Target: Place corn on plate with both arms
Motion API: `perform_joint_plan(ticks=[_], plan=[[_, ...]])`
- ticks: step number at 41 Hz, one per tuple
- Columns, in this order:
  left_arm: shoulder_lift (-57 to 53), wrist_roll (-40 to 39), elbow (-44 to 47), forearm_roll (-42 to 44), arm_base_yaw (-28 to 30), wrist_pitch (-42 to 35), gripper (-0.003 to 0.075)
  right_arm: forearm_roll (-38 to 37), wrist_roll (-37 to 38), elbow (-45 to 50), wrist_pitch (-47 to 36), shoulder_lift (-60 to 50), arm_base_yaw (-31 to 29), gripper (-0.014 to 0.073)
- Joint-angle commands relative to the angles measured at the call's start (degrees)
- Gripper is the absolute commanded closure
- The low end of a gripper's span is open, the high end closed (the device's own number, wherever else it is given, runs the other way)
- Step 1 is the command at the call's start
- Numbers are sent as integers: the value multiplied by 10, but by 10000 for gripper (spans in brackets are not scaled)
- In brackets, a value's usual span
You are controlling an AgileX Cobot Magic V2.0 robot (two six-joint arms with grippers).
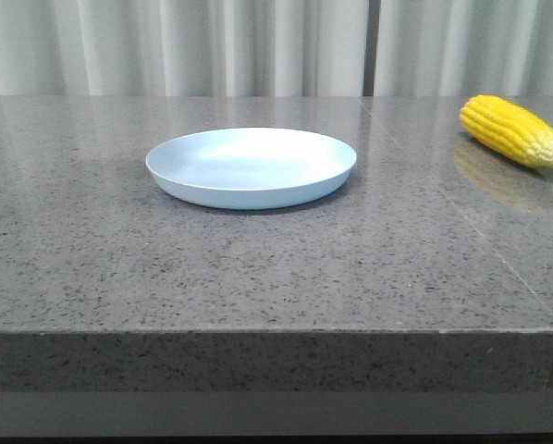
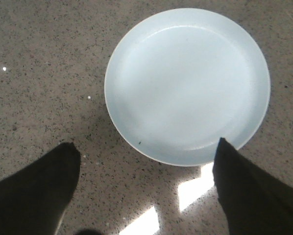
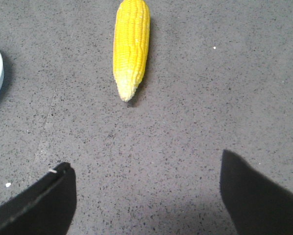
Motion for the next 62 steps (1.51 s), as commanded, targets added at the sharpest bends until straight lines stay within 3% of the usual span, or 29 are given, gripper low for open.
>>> perform_joint_plan(ticks=[1,29,39,49,62], plan=[[-78,-26,36,9,-10,-59,174,-8,-1,-14,-41,4,-3,-29],[-456,-55,468,-43,-10,-281,174,-6,-15,-15,-40,4,-2,-29],[-489,-55,508,-43,-10,-285,174,33,-56,-82,28,88,0,-29],[-489,-55,508,-43,-10,-285,174,45,-59,-195,117,218,1,-29],[-489,-55,508,-43,-10,-285,174,43,-81,-351,171,373,20,-29]])
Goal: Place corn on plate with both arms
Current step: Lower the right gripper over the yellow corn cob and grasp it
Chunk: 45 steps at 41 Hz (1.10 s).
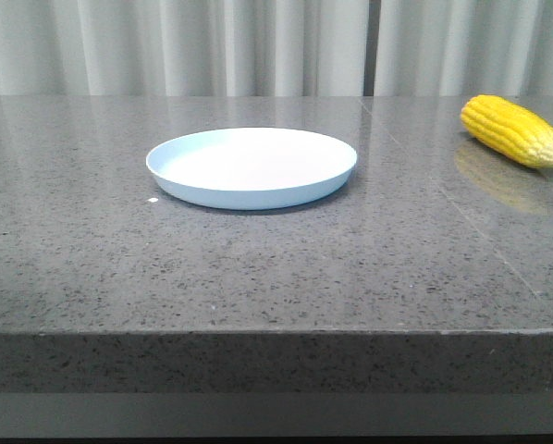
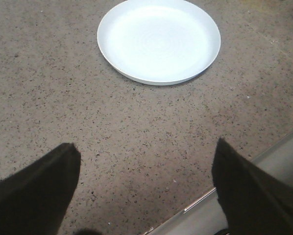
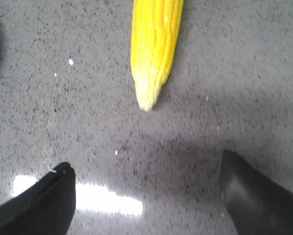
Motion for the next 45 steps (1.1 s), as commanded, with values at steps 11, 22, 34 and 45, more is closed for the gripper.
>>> perform_joint_plan(ticks=[11,22,34,45], plan=[[-3,-5,-16,-6,-3,-42,174,-20,8,-170,-12,150,36,-29],[-3,-5,-16,-6,-3,-42,174,-64,47,-271,4,267,33,-17],[-3,-5,-16,-6,-3,-42,174,-65,48,-327,14,358,25,-17],[-3,-5,-16,-6,-3,-42,174,-64,48,-333,22,378,11,186]])
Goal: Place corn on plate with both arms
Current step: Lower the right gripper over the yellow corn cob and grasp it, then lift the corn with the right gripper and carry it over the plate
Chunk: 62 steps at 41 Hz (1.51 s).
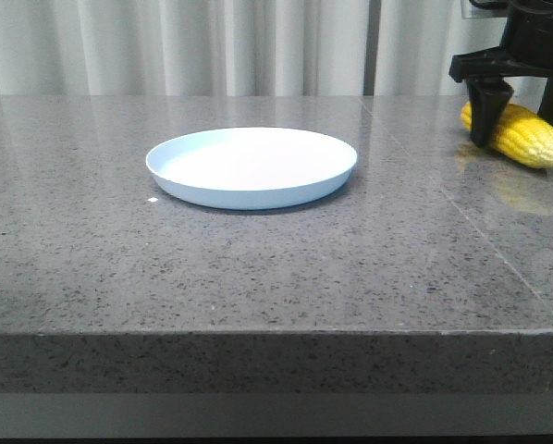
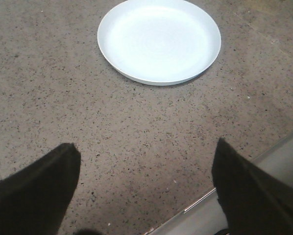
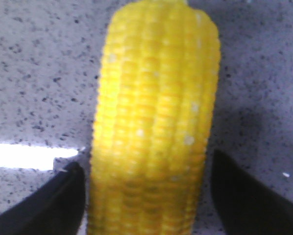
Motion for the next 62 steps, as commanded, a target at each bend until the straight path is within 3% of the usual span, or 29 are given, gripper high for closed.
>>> perform_joint_plan(ticks=[1,4,19,40,47,57,62], plan=[[-3,-4,-16,-6,-3,-42,174,-5,1,-21,-7,-30,-5,232],[-3,-4,-16,-6,-3,-42,174,-4,1,-22,-5,-30,-5,286],[-3,-4,-16,-6,-3,-42,174,22,-4,-26,-1,-78,13,284],[-3,-4,-16,-6,-3,-42,174,22,-8,-141,86,-125,229,284],[-3,-4,-16,-6,-3,-42,174,22,44,-141,62,-103,269,284],[-3,-4,-16,-6,-3,-42,174,32,144,-141,3,-46,271,282],[-3,-4,-16,-6,-3,-42,174,68,152,-141,-29,-18,271,282]])
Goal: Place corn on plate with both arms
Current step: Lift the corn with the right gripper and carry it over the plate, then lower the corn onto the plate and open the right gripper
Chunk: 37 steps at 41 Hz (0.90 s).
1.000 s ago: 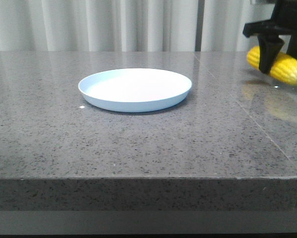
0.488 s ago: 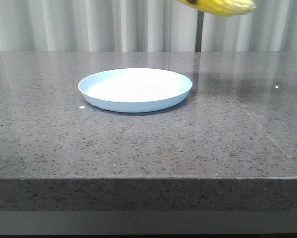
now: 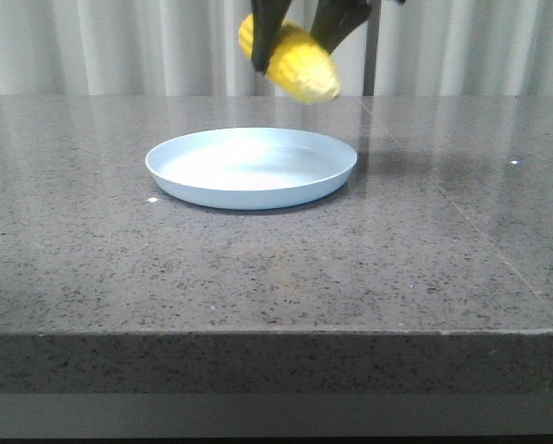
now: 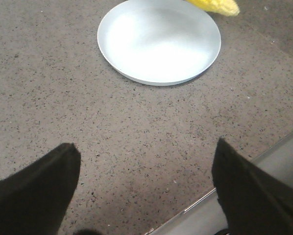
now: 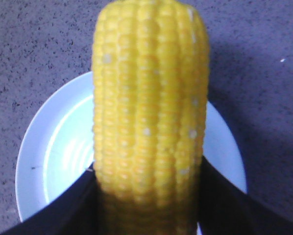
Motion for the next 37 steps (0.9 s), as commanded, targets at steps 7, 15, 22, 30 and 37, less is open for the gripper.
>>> perform_joint_plan(ticks=[7,15,22,30,37], plan=[[-3,-4,-16,-6,-3,-42,174,51,9,-18,-57,16,-1,282],[-3,-4,-16,-6,-3,-42,174,51,9,-18,-66,27,-1,151],[-3,-4,-16,-6,-3,-42,174,51,9,-18,-65,27,-1,-69],[-3,-4,-16,-6,-3,-42,174,48,-30,-18,-57,1,-1,-50],[-3,-4,-16,-6,-3,-42,174,48,-110,-18,-38,-62,-1,-49]])
